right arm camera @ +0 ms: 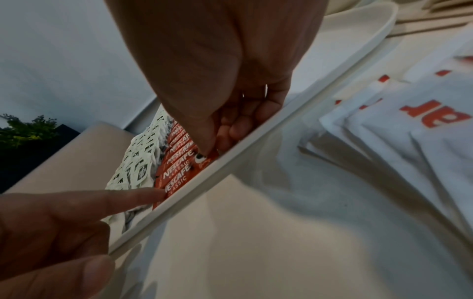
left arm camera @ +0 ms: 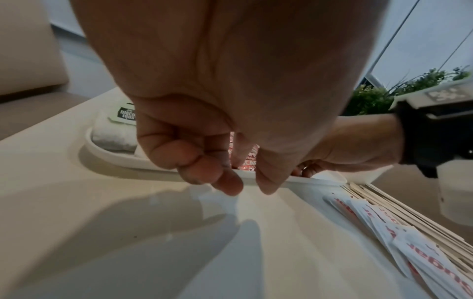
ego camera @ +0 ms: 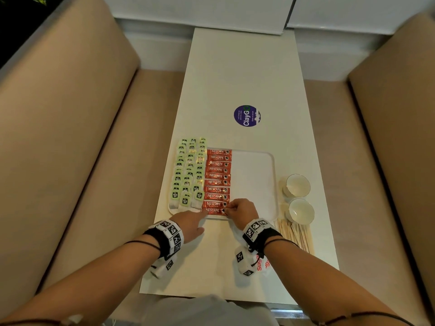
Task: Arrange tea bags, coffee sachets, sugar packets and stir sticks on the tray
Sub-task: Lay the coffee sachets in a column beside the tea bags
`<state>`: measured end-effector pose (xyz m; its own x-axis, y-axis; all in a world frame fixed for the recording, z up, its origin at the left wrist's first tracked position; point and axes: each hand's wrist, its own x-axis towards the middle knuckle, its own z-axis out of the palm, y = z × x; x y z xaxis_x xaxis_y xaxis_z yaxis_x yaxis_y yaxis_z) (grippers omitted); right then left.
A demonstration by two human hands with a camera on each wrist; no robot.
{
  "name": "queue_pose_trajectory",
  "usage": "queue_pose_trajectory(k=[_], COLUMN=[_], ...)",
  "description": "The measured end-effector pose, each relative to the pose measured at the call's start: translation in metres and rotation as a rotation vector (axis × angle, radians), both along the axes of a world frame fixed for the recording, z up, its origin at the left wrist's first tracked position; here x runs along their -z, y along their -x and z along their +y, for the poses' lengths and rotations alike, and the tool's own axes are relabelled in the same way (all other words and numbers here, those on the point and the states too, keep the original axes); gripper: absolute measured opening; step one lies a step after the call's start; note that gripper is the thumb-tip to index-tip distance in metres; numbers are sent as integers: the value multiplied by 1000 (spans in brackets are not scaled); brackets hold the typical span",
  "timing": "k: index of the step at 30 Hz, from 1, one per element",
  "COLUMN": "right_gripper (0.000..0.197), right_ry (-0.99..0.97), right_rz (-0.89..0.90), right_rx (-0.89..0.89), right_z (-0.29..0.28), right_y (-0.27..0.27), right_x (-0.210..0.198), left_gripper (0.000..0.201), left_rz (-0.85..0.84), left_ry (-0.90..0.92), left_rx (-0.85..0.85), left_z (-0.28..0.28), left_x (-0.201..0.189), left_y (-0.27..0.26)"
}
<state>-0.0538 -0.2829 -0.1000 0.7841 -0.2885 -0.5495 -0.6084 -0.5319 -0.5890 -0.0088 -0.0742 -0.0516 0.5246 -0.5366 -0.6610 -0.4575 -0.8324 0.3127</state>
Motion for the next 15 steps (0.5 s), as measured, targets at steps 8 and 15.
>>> queue_pose_trajectory(k=[8, 15], right_gripper=[11, 16], right_ry=[67, 110], right_rz=[-24, -48], right_rx=[17, 10], right_z=[-2, -2], right_y=[1, -1], right_x=[-2, -5], left_gripper=[63, 65], left_rz=[-22, -9], left_ry=[-55, -30], left_rx=[35, 17], left_z=[-3, -3], left_x=[7, 5], left_y=[0, -2])
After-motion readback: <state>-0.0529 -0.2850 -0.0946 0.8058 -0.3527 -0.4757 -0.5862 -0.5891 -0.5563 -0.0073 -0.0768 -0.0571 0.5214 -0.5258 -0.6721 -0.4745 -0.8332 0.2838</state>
